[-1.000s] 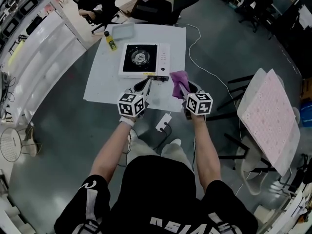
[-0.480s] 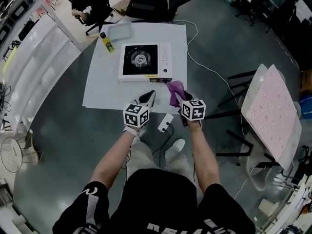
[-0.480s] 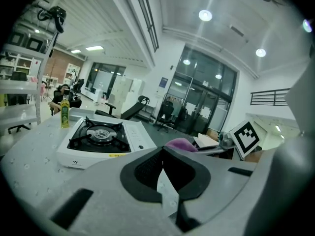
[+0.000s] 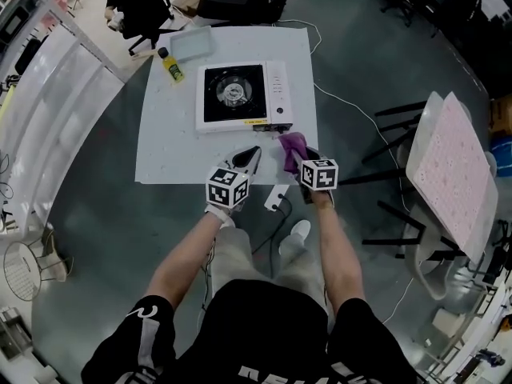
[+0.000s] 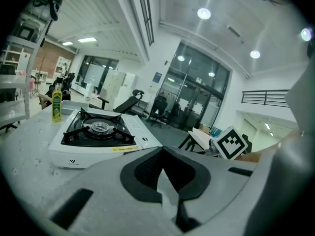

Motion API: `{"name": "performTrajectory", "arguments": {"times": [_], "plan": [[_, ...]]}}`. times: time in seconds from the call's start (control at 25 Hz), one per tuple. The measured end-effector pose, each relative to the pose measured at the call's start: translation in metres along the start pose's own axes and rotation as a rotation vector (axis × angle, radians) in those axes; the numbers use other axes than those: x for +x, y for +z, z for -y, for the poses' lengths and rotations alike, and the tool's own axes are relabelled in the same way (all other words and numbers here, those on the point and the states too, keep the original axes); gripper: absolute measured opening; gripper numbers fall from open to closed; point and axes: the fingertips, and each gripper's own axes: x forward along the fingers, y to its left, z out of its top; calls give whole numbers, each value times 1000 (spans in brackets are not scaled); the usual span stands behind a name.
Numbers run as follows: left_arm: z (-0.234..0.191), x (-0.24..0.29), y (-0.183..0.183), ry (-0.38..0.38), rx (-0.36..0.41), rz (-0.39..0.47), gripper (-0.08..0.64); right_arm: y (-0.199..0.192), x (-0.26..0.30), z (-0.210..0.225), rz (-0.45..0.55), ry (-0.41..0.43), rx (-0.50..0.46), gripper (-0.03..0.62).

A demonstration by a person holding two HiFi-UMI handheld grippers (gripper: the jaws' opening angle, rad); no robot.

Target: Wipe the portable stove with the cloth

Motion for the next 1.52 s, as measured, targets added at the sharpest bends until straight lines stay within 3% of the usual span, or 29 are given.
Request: {"name": "performTrajectory", "arguments": {"times": [0.36,0.52,0.68,0.92,1.24,1.52], "plan": [[-34,5,0,-46,13,-29,6,-23,33,-5,-74,-54,62,156],[-40,2,14,-52,27,-32,6,-15,28,-7,-50,-48,115,172],[-40,0,36,-28,33,-16,6,16,10,-8,4,-62,91,172],[-19,6,72,18,48,24,6,77,-25,6,81,-44,-34,166],[14,1,116,123,45,105,6,151,-81,12,213,11,-130,39],[49,0,137,184,75,146,6,179,-116,20,268,66,-192,15]]}}
